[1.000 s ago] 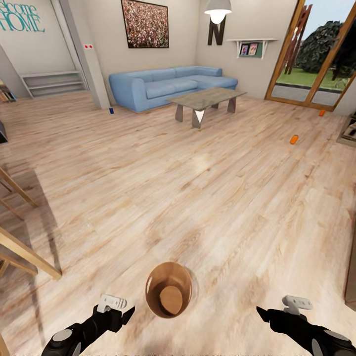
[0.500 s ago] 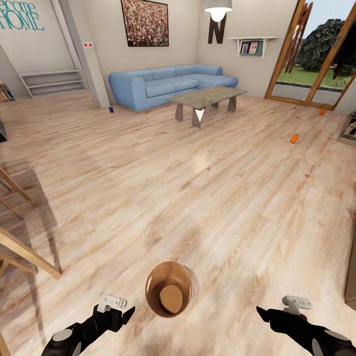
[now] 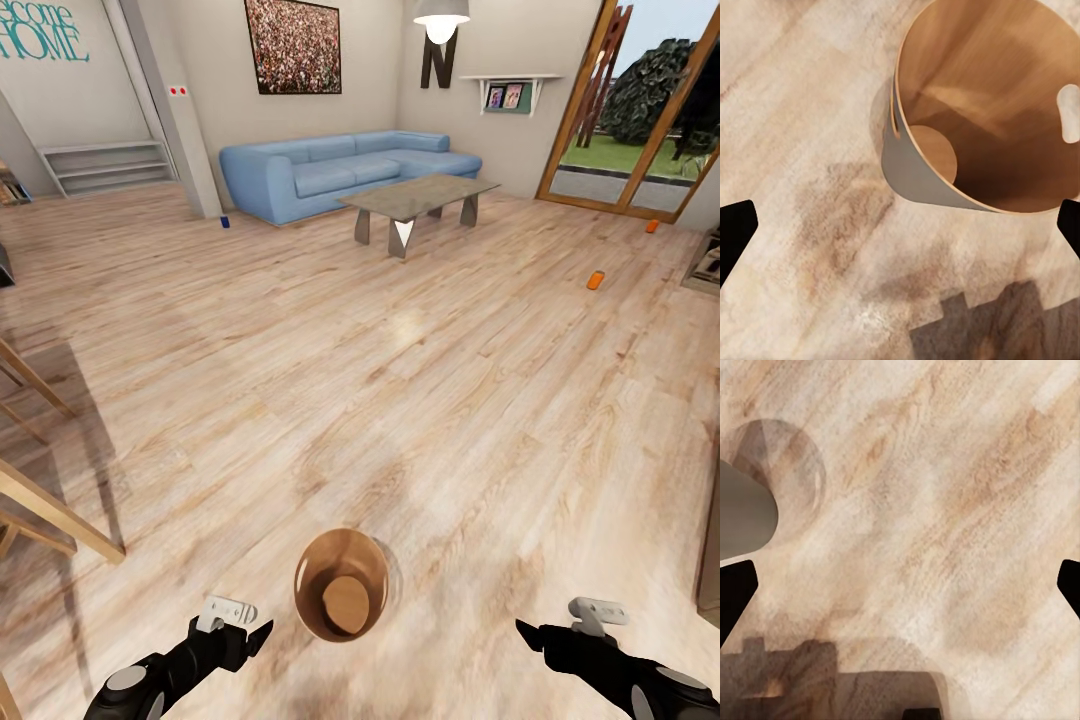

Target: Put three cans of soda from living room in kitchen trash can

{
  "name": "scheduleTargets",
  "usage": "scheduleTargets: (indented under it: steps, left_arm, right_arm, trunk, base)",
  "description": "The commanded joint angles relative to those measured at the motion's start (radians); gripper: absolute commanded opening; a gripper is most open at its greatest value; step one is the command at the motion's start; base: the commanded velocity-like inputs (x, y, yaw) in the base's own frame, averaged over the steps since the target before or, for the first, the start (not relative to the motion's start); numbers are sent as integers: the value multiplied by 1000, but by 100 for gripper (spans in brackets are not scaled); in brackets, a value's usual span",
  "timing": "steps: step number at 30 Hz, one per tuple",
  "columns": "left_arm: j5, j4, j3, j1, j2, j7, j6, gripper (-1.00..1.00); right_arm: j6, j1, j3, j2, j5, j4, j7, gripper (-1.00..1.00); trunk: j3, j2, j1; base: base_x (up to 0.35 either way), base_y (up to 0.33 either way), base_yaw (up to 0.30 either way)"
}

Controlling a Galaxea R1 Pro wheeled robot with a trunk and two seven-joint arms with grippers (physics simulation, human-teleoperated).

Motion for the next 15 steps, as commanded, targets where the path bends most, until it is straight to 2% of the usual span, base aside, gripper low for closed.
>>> scheduleTargets:
  steps: [1, 15]
  left_arm:
    - [0, 0, 0, 0, 0, 0, 0, 100]
    - [1, 0, 0, 0, -1, 0, 0, 100]
  right_arm:
    - [0, 0, 0, 0, 0, 0, 0, 100]
    - [-10, 0, 0, 1, 2, 0, -4, 100]
  trunk:
    - [0, 0, 0]
    - [-11, 0, 0]
  base:
    - [0, 0, 0]
    - [0, 0, 0]
